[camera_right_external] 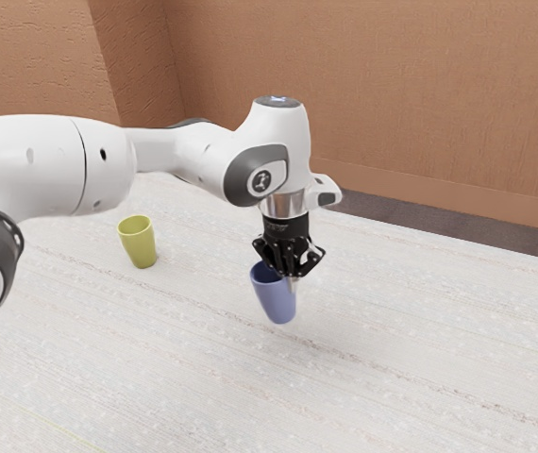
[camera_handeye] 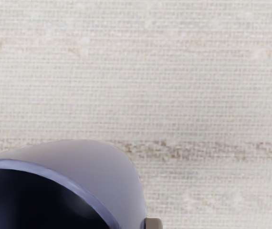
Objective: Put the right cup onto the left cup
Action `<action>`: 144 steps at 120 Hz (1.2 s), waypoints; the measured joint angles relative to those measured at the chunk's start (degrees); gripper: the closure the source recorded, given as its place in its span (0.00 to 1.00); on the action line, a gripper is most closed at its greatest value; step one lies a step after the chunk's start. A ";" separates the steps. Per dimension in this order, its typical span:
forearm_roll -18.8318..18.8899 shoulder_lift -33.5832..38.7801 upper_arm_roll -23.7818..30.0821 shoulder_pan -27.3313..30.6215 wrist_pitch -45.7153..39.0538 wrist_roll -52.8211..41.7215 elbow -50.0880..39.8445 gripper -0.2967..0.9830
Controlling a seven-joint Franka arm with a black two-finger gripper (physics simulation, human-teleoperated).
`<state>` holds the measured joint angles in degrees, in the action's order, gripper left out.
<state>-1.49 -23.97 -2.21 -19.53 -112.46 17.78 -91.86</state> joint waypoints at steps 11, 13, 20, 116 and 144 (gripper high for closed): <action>1.48 1.52 -0.05 1.25 1.27 -0.06 -0.02 0.84; 1.68 1.77 -0.05 1.57 1.52 -0.08 -0.04 0.84; 2.71 2.66 -0.06 2.77 2.45 -0.17 -0.11 0.84; 10.62 4.82 4.61 24.13 7.93 -8.42 5.29 0.85; 13.25 -0.15 10.74 33.19 9.52 -12.02 12.55 0.85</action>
<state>11.76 -24.11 8.53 13.66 -102.94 5.76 -79.31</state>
